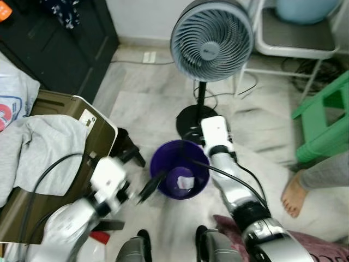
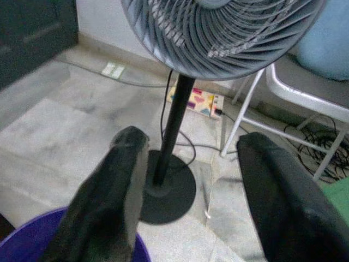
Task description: Clean up the room
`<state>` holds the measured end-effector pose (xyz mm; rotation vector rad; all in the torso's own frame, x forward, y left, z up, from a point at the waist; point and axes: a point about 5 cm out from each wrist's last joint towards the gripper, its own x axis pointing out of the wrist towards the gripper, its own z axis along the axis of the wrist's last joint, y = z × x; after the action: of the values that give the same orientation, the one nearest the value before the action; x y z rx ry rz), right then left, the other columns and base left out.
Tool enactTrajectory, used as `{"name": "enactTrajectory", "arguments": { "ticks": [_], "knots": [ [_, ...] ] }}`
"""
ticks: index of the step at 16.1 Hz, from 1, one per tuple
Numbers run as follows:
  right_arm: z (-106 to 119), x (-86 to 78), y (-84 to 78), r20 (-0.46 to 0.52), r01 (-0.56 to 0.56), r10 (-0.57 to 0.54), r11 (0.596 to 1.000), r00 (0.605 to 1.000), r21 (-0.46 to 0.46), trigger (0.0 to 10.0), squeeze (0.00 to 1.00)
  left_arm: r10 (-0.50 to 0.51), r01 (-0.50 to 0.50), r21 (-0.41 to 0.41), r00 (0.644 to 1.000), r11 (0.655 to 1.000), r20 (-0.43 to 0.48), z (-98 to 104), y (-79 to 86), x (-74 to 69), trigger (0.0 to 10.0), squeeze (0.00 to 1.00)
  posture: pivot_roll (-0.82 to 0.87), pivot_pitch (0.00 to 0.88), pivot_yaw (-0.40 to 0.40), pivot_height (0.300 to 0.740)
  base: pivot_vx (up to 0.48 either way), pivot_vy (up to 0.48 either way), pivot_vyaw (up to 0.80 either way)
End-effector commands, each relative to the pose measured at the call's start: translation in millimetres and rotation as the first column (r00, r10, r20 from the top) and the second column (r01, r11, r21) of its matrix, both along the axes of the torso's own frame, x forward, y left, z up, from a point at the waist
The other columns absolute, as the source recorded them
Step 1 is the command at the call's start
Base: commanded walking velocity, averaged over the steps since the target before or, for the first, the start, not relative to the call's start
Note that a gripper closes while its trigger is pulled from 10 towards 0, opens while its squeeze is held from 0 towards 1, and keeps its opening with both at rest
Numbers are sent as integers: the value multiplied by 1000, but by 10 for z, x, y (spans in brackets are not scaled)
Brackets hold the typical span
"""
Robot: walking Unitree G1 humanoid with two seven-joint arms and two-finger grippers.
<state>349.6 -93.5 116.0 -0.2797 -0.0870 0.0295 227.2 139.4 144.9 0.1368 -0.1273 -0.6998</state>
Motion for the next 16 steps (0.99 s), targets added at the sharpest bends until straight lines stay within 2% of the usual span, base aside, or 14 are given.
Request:
{"name": "enactTrajectory", "arguments": {
  "ticks": [1,2,3,4,5,6,7,8,9,10,14,15,16],
  "knots": [
    [-20,-52,-23,-8,-13,14,1000,1000,9,10000,1000,20,-20,14,1000,1000,-1,-51,6,2,10000,0,-20,164,39,740,0,0,0],
    [-40,-70,-75,-10,-12,12,1000,1000,3,10000,1000,41,-41,13,999,999,21,-49,-14,65,10000,0,-33,133,32,740,0,0,0],
    [-85,-151,-158,-20,-12,12,1000,1000,6,10000,1000,129,-131,20,989,991,70,-41,-1,182,10000,0,-47,94,26,740,0,0,0],
    [-96,-190,-172,-22,-19,19,1000,1000,8,10000,1000,168,-170,19,982,985,86,-34,15,211,10000,0,-47,94,26,740,0,0,0],
    [-46,-227,-228,4,-21,21,1000,1000,9,10000,1000,288,-290,-1,950,957,118,-20,81,320,10000,0,-65,45,22,740,0,0,0],
    [23,-211,-278,36,-24,25,999,999,-26,10000,1000,357,-356,-30,927,934,113,-21,131,379,10000,0,-70,24,18,740,0,0,0],
    [70,-211,-380,55,-15,18,998,998,-55,10000,1000,444,-439,-69,891,896,94,-38,209,420,10000,0,-70,0,14,740,0,0,0],
    [52,-231,-460,46,2,0,998,999,-58,10000,1000,495,-488,-86,865,868,85,-63,255,430,10000,0,-71,0,11,740,0,0,0],
    [18,-286,-552,36,17,-15,998,999,-62,10000,1000,562,-555,-111,825,825,56,-108,325,430,10000,0,-71,0,7,740,0,0,0],
    [35,-373,-588,72,9,-4,998,997,-66,10000,1000,583,-576,-110,811,810,44,-148,343,396,10000,0,-73,0,3,740,0,0,0],
    [-32,-567,-517,83,-16,22,997,996,-71,10000,1000,537,-536,-64,843,842,-3,-361,232,244,10000,0,-76,0,21,740,0,0,0],
    [-88,-578,-519,67,-5,10,997,998,-75,10000,1000,516,-520,-78,854,850,-68,-421,184,238,10000,0,-74,0,23,740,0,0,0],
    [-125,-529,-514,46,8,-5,998,999,-65,10000,1000,519,-530,-101,847,842,-111,-450,153,267,10000,0,-75,0,8,740,0,0,0]
  ]
}}
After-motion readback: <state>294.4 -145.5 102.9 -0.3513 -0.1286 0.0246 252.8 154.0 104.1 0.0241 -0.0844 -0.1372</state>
